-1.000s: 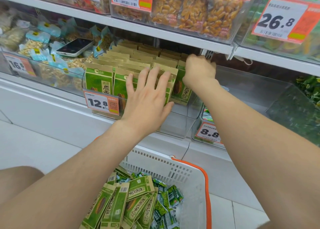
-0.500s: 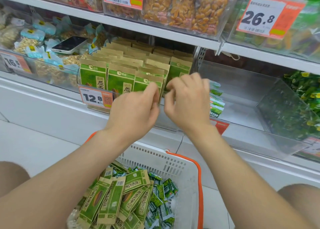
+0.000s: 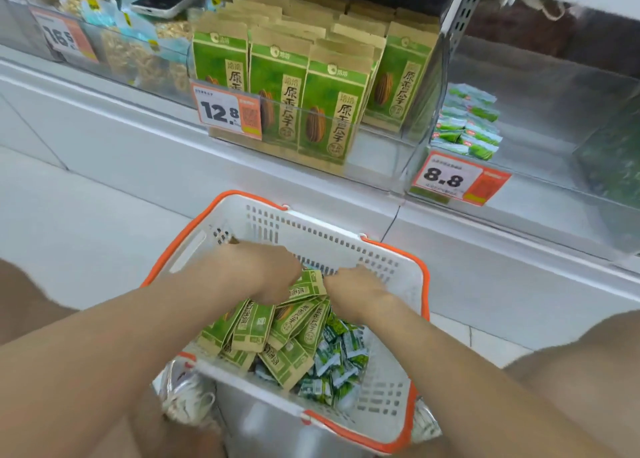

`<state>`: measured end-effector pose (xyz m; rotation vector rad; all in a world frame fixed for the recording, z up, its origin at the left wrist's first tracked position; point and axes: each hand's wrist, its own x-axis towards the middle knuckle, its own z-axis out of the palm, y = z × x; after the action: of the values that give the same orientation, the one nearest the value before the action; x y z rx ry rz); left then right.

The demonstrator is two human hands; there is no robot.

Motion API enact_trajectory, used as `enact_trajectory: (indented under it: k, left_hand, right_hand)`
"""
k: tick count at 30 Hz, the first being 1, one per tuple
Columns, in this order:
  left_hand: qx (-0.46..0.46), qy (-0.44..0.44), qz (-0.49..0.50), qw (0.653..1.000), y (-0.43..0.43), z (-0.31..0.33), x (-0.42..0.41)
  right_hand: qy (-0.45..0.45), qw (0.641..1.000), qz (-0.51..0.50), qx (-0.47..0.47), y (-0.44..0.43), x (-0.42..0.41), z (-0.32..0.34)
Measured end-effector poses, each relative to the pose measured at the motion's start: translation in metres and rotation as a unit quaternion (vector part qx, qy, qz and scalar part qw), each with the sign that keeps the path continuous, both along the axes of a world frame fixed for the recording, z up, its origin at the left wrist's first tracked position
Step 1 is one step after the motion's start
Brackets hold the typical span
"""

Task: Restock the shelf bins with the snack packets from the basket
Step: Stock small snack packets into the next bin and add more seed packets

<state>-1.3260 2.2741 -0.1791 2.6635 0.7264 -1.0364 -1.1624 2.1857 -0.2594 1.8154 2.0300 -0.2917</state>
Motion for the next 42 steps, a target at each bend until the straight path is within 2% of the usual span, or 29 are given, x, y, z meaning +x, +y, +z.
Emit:
enact_trajectory:
  k: [3,9,14,16,20,25,30,33,35,38,42]
  left_hand:
    - [-0.002,0.006,-0.004,1.000,-0.002,-0.011,-0.002]
    - [0.011,-0.008,0.008,1.000,0.011,-0.016,0.000]
    - [0.013,-0.016,0.023,1.000,0.019,-0.013,0.003]
    - [0.015,-0.018,0.025,0.999,0.022,-0.014,0.003]
    - [0.021,-0.024,0.025,0.999,0.026,-0.013,0.003]
    - [0.016,-0.030,0.025,0.999,0.032,-0.016,0.002]
    - [0.009,-0.033,0.021,0.999,0.031,-0.015,0.004]
    - [0.016,-0.030,0.032,0.999,0.030,-0.011,0.004]
    - [0.013,-0.027,0.038,0.999,0.033,-0.007,0.002]
    - [0.001,-0.038,0.047,0.998,0.038,0.002,0.001]
    - [-0.004,-0.085,0.069,0.994,0.039,0.025,0.002]
  right_hand:
    - [-0.038,0.995,0.013,-0.088,-0.004,-0.010,-0.037]
    - [0.042,0.999,0.018,-0.029,0.017,-0.015,-0.085]
    - [0.098,0.986,-0.037,-0.129,0.029,-0.011,-0.102]
    - [0.090,0.986,-0.053,-0.132,0.032,-0.014,-0.107]
    - [0.037,0.994,-0.037,-0.093,0.035,-0.019,-0.108]
    - [0.104,0.987,-0.030,-0.122,0.034,-0.015,-0.112]
    - [0.126,0.984,-0.040,-0.116,0.031,-0.015,-0.097]
    - [0.183,0.970,-0.090,-0.133,0.035,-0.011,-0.074]
    - [0.226,0.962,-0.124,-0.090,0.039,-0.010,-0.050]
    - [0.241,0.963,-0.118,0.035,0.048,-0.001,-0.017]
    - [0.232,0.966,-0.082,0.082,0.059,0.014,0.041]
